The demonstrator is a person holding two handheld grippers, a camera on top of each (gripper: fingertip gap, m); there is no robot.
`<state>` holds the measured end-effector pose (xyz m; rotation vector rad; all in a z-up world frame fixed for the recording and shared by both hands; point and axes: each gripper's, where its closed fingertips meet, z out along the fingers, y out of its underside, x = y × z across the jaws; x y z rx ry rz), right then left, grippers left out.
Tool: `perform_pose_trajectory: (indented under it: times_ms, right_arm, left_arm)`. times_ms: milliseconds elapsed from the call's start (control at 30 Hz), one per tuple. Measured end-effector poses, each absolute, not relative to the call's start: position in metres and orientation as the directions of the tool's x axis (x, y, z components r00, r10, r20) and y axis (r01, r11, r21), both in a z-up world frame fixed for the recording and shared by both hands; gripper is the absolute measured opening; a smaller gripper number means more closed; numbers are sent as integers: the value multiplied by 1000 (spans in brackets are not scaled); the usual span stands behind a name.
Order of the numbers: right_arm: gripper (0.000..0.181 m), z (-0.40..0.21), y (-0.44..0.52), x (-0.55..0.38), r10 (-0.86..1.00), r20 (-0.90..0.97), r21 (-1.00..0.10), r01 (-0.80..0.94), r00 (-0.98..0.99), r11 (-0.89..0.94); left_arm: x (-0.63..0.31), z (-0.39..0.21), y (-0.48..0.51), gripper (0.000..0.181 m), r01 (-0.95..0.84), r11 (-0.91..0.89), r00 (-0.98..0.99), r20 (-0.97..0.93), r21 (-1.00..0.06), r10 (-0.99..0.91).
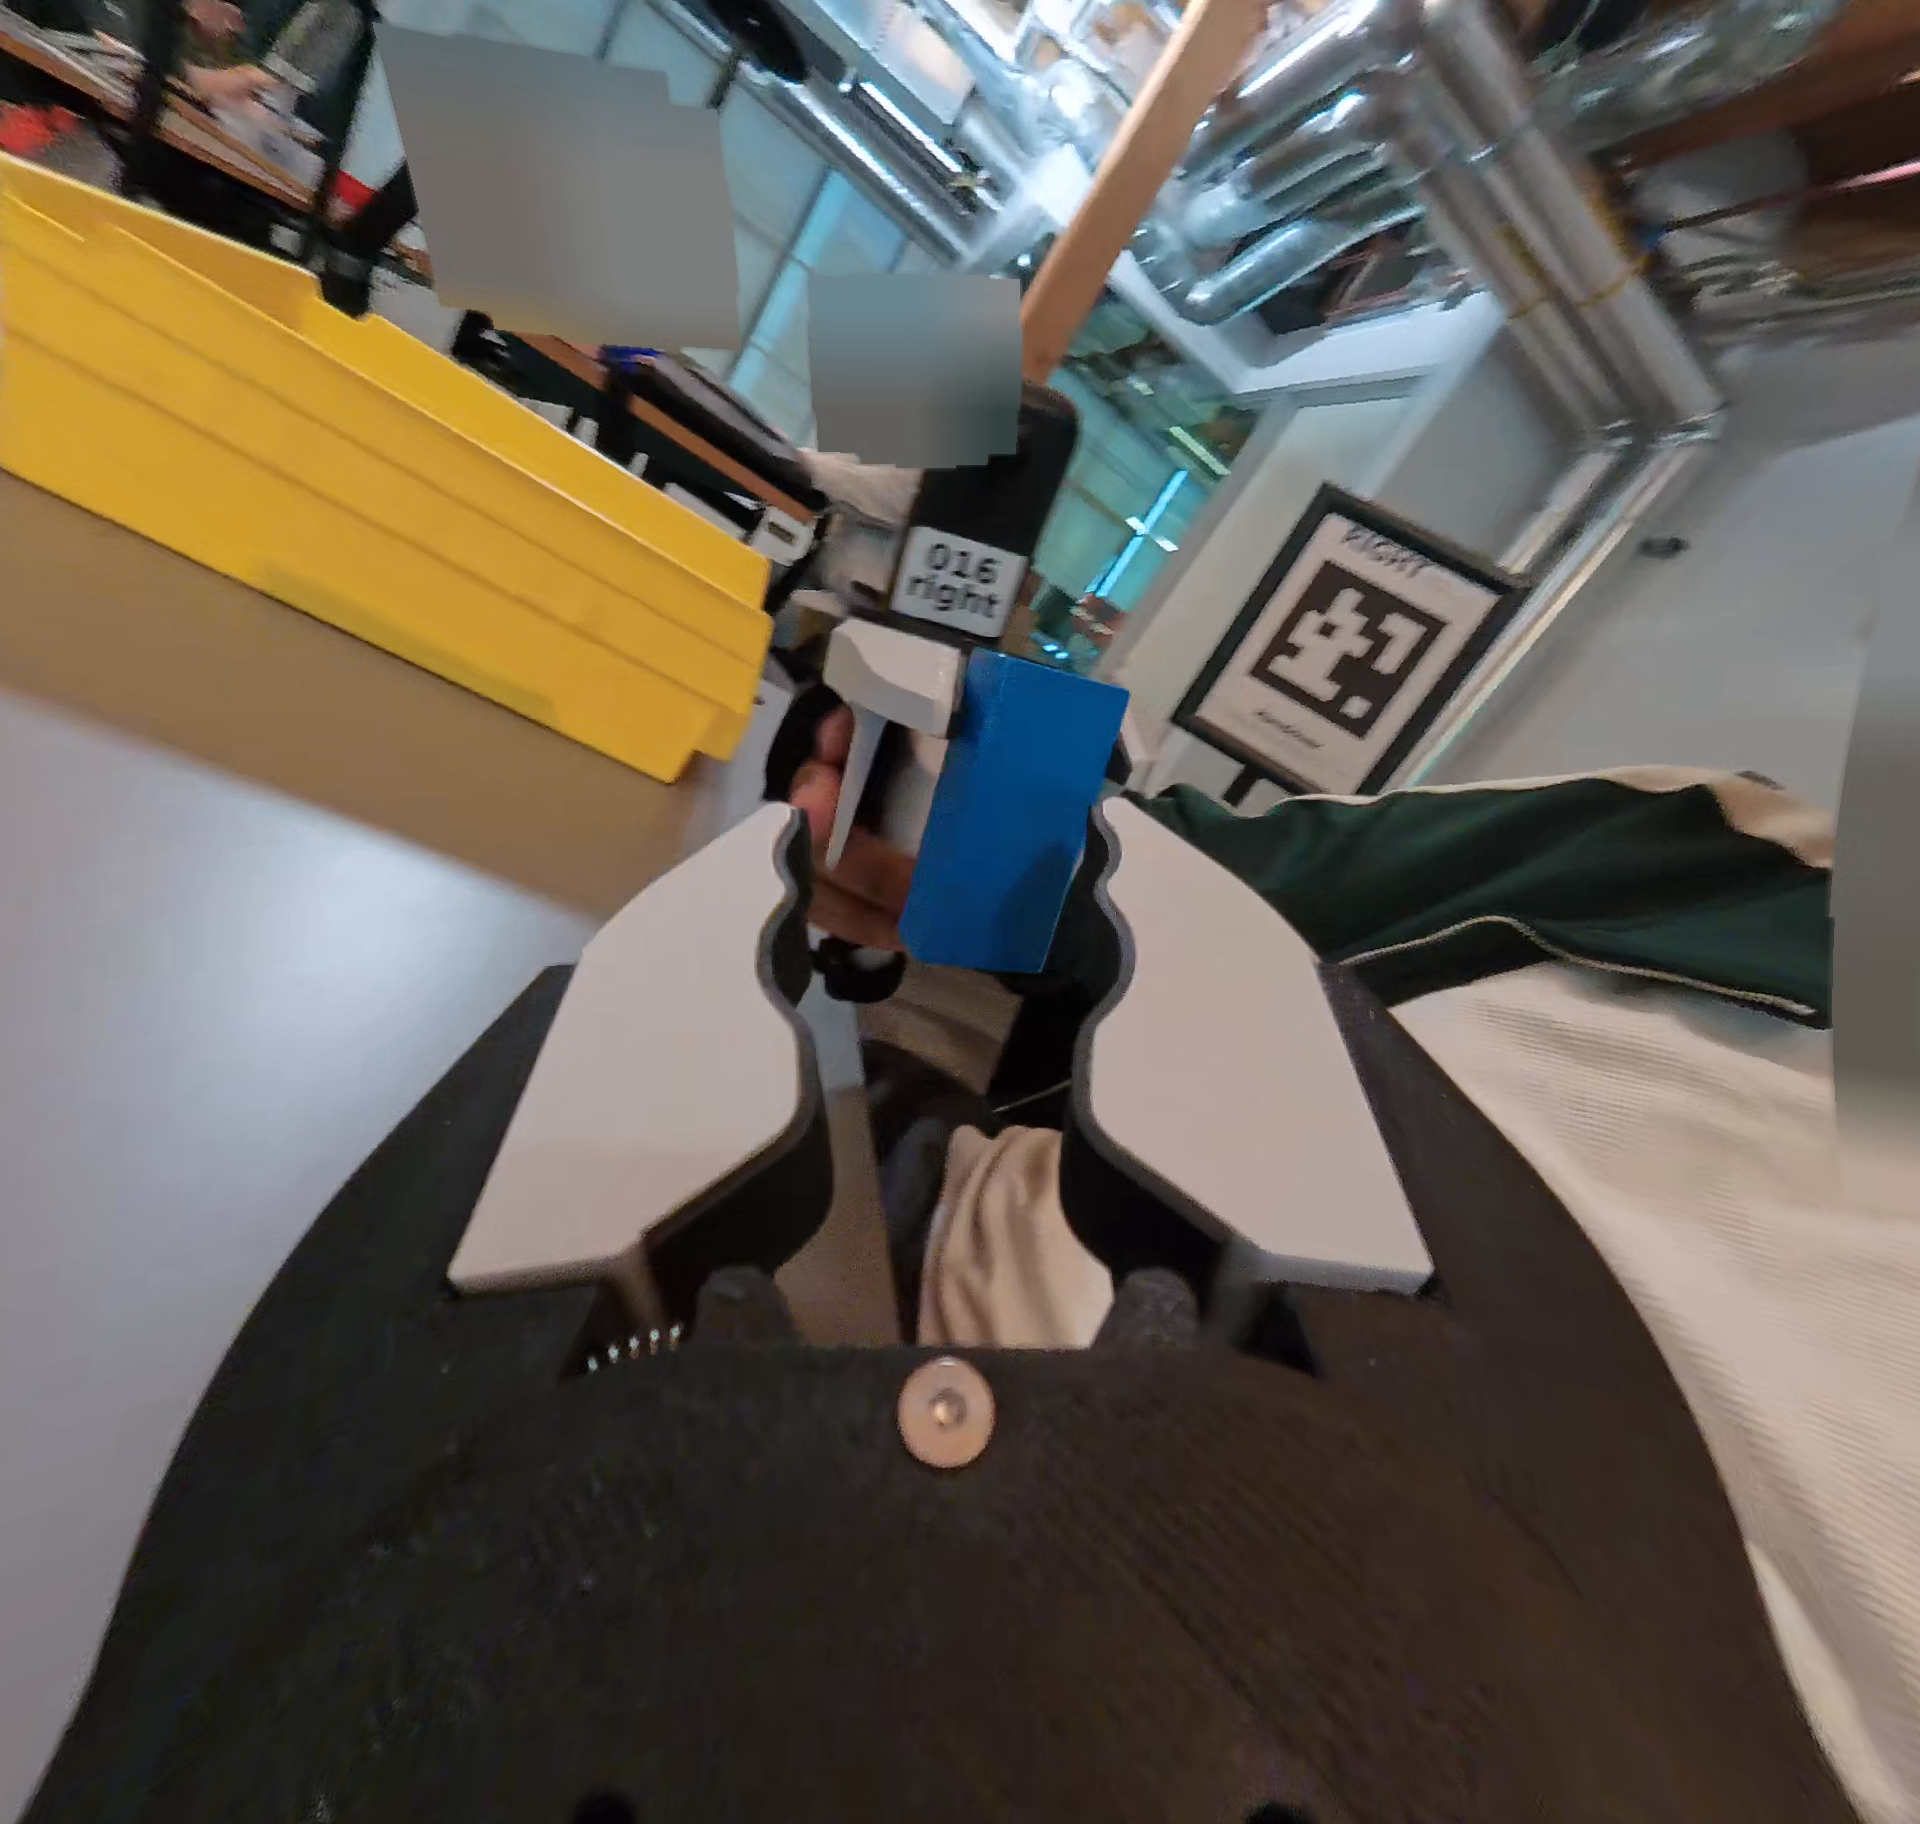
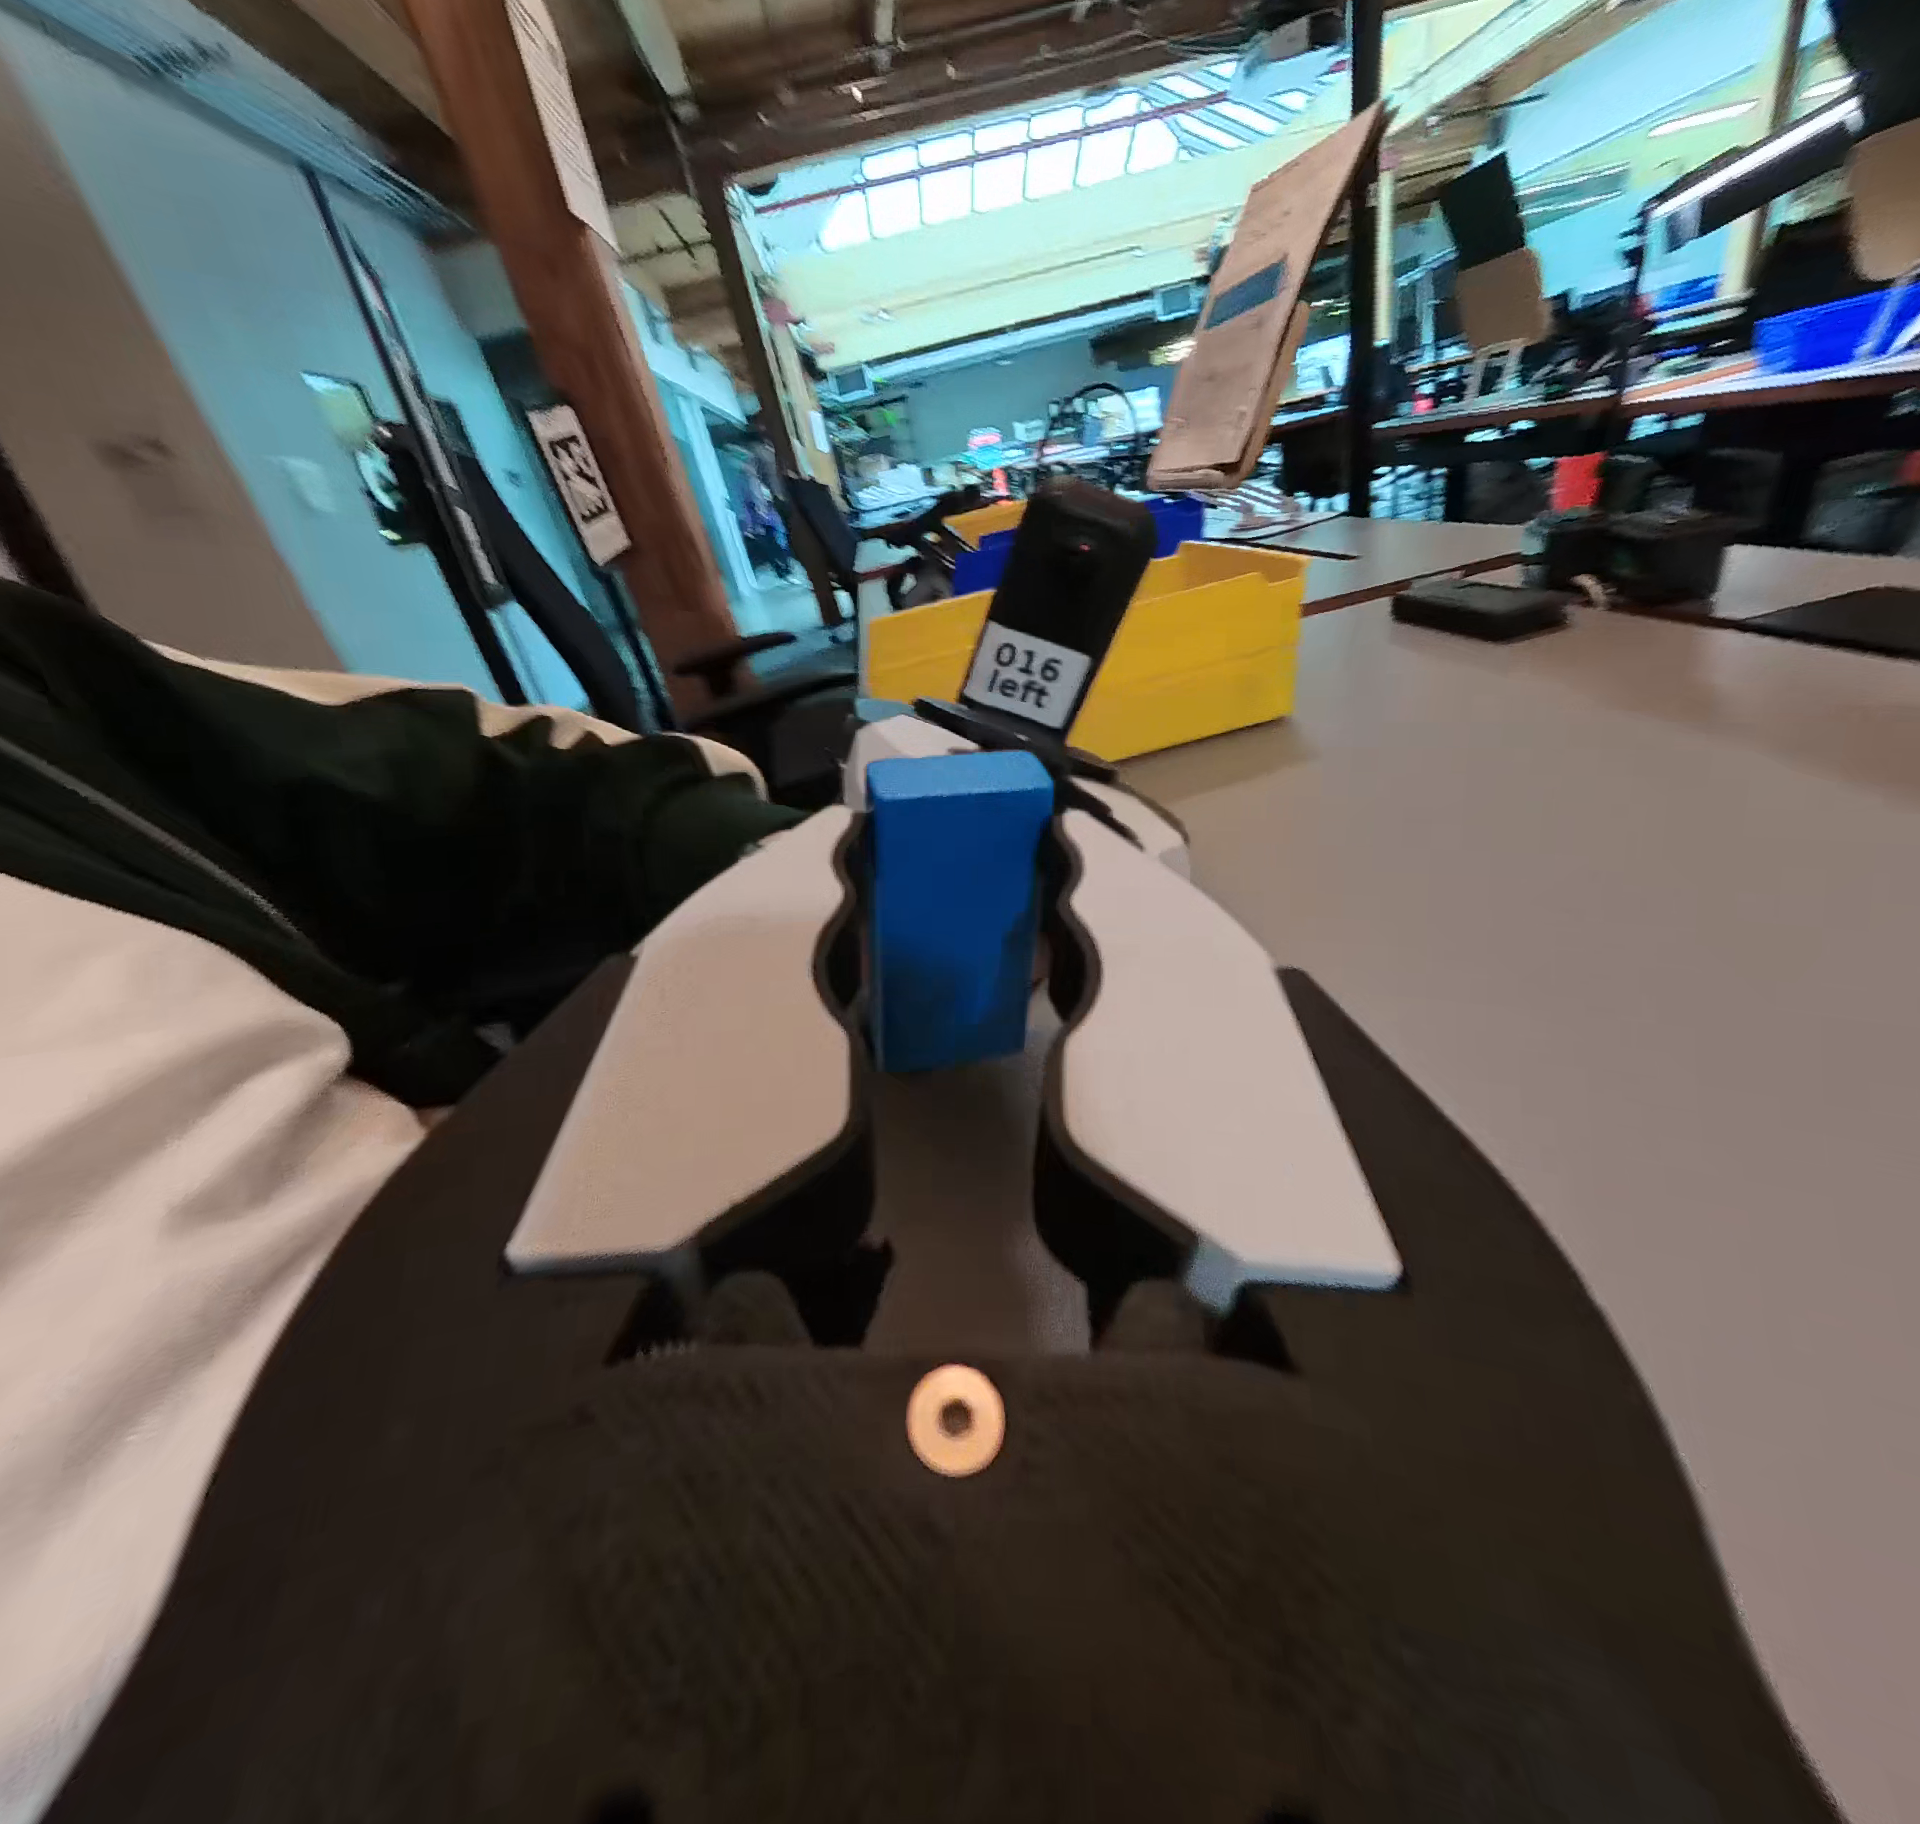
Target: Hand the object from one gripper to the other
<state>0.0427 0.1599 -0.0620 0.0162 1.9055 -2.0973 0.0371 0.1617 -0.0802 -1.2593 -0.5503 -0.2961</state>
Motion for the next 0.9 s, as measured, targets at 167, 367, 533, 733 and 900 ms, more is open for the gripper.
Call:
perform_pose_trajectory:
  times_ms: [167,367,533,733,900]
  right_arm:
    - [33,-67,156,46,-155,-150,-987,156,-977,-29]
    - [33,-66,156,45,-125,-133,-990,138,-983,-31]
    - [33,-68,154,51,-143,-124,-992,128,-982,-22]
    - [37,-66,155,53,-168,-94,-993,104,-981,-53]
    - [78,-50,162,53,-128,130,-981,-109,-983,-160]
  left_arm:
    - [40,-80,164,43,371,218,891,412,-903,191]
    - [53,-87,177,44,177,32,950,180,-984,256]
    - [53,-102,183,37,110,-87,950,79,-990,301]
    - [56,-100,183,31,219,-39,948,203,-975,247]
    - [58,-92,180,31,353,46,918,356,-934,174]
